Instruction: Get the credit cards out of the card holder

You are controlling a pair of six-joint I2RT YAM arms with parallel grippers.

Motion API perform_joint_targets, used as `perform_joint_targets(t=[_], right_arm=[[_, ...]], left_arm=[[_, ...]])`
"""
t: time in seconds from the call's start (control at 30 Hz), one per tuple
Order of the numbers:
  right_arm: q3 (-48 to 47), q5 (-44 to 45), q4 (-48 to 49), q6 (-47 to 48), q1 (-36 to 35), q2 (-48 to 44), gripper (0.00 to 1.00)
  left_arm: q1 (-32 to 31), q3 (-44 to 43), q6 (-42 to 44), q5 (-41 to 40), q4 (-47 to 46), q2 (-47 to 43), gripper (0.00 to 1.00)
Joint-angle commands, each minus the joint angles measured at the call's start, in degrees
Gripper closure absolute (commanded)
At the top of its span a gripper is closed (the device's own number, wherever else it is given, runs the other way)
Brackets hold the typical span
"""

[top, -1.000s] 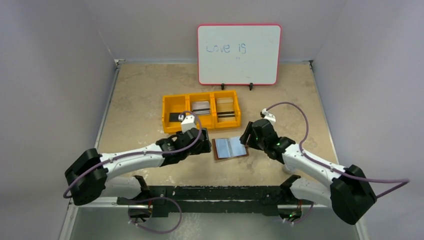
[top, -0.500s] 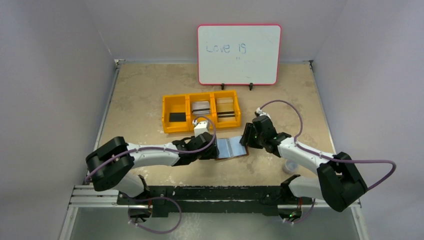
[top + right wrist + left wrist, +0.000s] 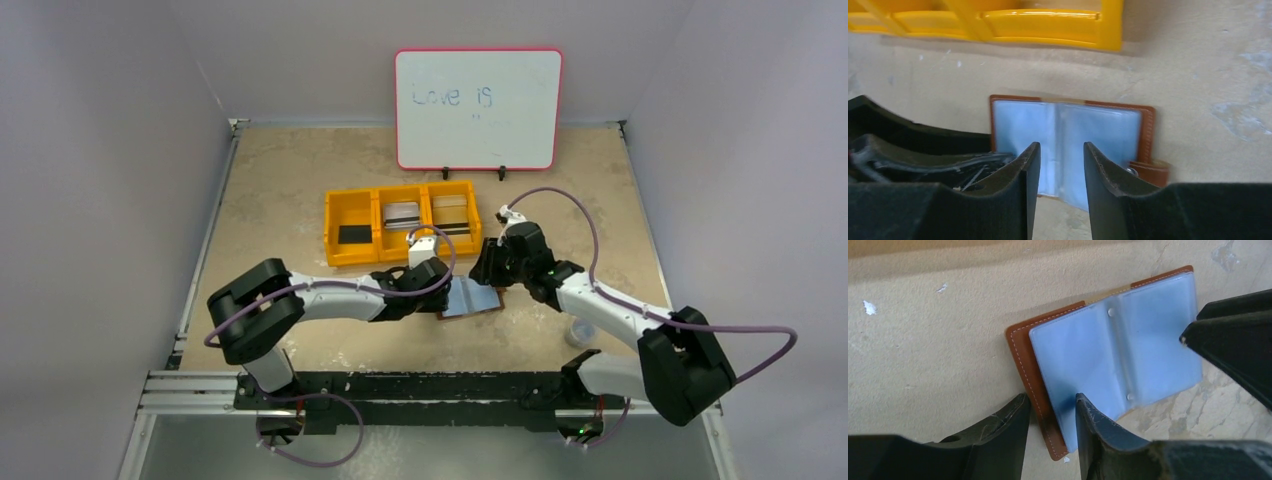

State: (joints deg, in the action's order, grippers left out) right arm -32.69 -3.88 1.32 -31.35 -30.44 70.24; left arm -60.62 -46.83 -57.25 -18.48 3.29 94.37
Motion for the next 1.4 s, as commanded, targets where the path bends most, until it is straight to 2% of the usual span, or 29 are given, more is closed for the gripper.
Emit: perform_joint_targets(t=[0.0, 0.13, 0.3, 0.47, 0.6, 0.8, 0.9, 1.07, 1.2, 1.27, 1.3, 1.37], right_arm=[[0.76, -9.15, 6.64, 2.55, -0.41, 0.87, 0.62], [3.06, -12.99, 10.02, 0.98, -0.50, 3.72, 0.62], [4.12, -12.96, 12.36, -1.17, -2.16, 10.17, 0.59], [3.81, -12.80, 14.88, -2.49, -4.49, 18.12, 0.61], [4.61, -13.91, 20.10, -6.01, -6.64, 23.21, 0.66], [6.69, -13.55, 23.48, -10.42, -6.74, 20.43, 0.73], [5.50, -11.77, 19.67, -9.72, -6.74, 17.23, 0.73], [0.04, -7.74, 7.33, -5.13, -6.66, 6.99, 0.63], [-3.81, 3.79, -2.05, -5.14, -6.54, 0.00, 0.55], [-4.29, 9.66, -6.23, -6.35, -6.00, -1.82, 0.50], [-4.13, 12.09, -8.94, -7.49, -5.62, -2.34, 0.44], [-3.10, 14.79, -10.29, -8.46, -4.92, -2.55, 0.41]], left_arm=[[-0.66, -2.97, 2.03, -2.49, 4.80, 2.73, 0.65], [-1.41, -3.22, 2.11, -3.84, 6.24, 3.94, 0.76], [-1.92, -3.03, 2.14, -3.15, 4.98, 4.31, 0.89], [-2.00, -3.35, 2.23, -3.89, 5.77, 3.96, 0.91], [-2.06, -3.17, 2.09, -5.12, 6.84, 2.58, 0.92], [-2.10, -1.60, 1.14, -8.49, 9.20, -1.53, 0.98], [-2.06, -0.52, -0.15, -11.35, 10.94, -3.80, 1.00], [-2.13, 1.93, -1.81, -14.43, 12.48, -8.86, 1.00], [-2.13, 2.55, -2.44, -16.20, 14.47, -11.54, 1.00], [-2.11, 2.91, -2.49, -16.26, 14.54, -12.91, 1.00], [-2.07, 3.11, -2.51, -16.32, 14.47, -13.54, 0.99], [-2.07, 3.46, -2.51, -16.32, 14.31, -14.82, 0.97]])
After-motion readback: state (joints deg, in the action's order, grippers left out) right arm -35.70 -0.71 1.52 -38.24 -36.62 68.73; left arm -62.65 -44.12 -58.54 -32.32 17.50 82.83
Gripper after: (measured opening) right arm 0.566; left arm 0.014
